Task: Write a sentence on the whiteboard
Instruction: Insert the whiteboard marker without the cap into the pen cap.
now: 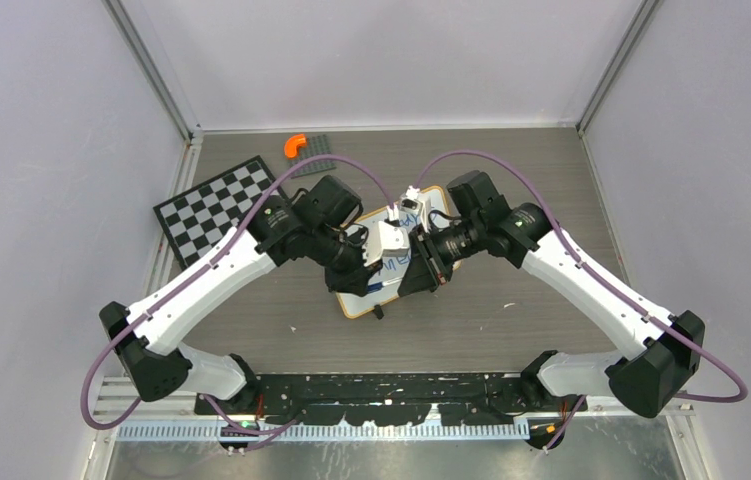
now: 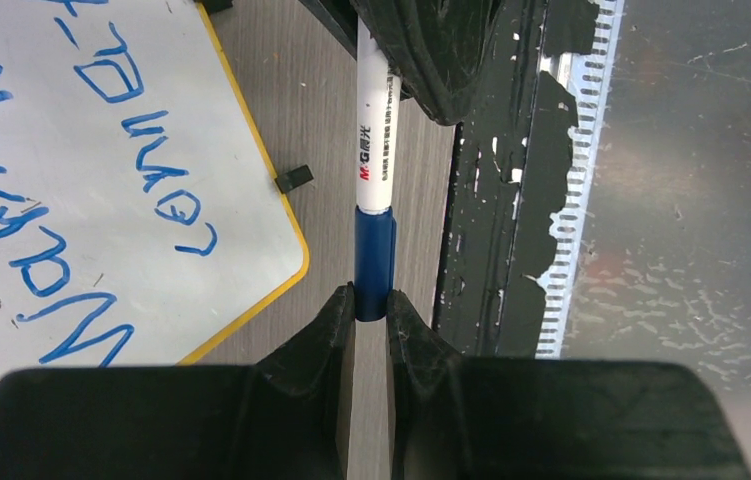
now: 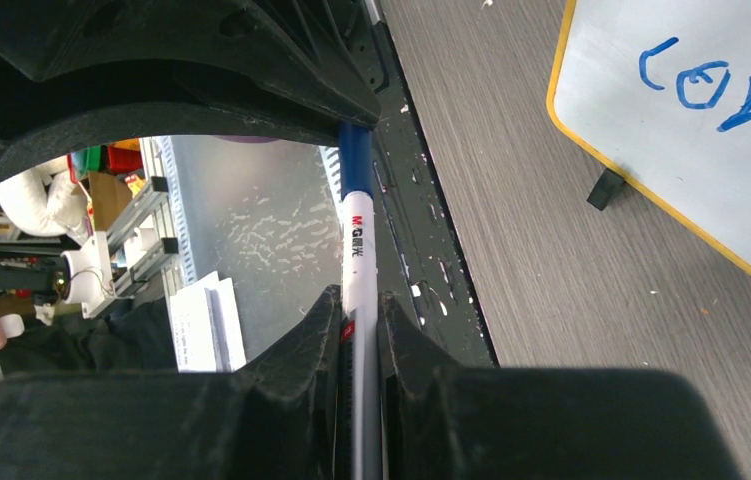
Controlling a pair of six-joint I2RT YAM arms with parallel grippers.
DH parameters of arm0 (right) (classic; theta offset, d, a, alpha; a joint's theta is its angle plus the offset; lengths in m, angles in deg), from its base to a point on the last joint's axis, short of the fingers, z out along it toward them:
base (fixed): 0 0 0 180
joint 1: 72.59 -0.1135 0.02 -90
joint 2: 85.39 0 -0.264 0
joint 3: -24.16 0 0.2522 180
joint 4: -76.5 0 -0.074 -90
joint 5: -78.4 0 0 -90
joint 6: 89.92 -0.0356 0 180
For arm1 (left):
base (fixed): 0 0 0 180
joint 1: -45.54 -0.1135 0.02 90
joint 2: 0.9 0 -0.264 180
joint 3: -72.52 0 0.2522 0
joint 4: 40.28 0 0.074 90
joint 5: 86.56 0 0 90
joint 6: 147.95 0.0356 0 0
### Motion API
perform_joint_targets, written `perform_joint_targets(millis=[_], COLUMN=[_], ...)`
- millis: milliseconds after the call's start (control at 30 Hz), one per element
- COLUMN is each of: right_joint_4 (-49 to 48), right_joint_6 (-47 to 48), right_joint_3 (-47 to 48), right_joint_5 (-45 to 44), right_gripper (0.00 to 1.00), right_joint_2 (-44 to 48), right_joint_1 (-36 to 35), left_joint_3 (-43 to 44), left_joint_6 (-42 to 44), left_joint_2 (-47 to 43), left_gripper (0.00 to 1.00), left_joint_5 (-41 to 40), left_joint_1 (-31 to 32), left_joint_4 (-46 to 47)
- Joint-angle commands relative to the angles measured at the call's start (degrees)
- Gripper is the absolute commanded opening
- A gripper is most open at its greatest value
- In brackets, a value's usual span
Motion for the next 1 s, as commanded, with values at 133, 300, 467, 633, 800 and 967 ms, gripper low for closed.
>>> perform_joint_targets(millis=[133,300,467,633,800,967], right_joint_4=[-1.6,-1.8,-1.8,-1.3,-1.6,-4.7], right_joint_6=[0.0,-0.1,-0.3,0.2,1.8,0.4], right_joint_3=[1.4,2.0,2.1,2.5,3.3,3.5], right_joint_5=[0.2,0.5,0.6,-0.8,-3.1,-2.3], right_gripper=[0.00,0.00,0.00,0.00,0.00,0.00], right_joint_2=[-1.8,-2.5,-2.5,-1.8,-0.8,-1.2], right_joint_1=[-2.5,-3.1,-3.1,-3.0,1.0,4.2], left_joint_3=[9.0,9.6,10.2,8.7,5.3,7.4], left_joint_6=[-2.3,-3.3,-3.8,-4.0,-2.7,1.4], left_joint_2=[0.7,1.3,1.6,0.7,-1.3,-0.7], left_gripper=[0.00,0.00,0.00,0.00,0.00,0.14], left_joint_5=[8.1,9.3,9.0,8.2,6.2,3.1], left_joint_1=[0.6,0.6,0.6,0.0,-3.9,-6.3], left_joint_4=[11.9,12.6,12.8,12.6,13.7,12.4])
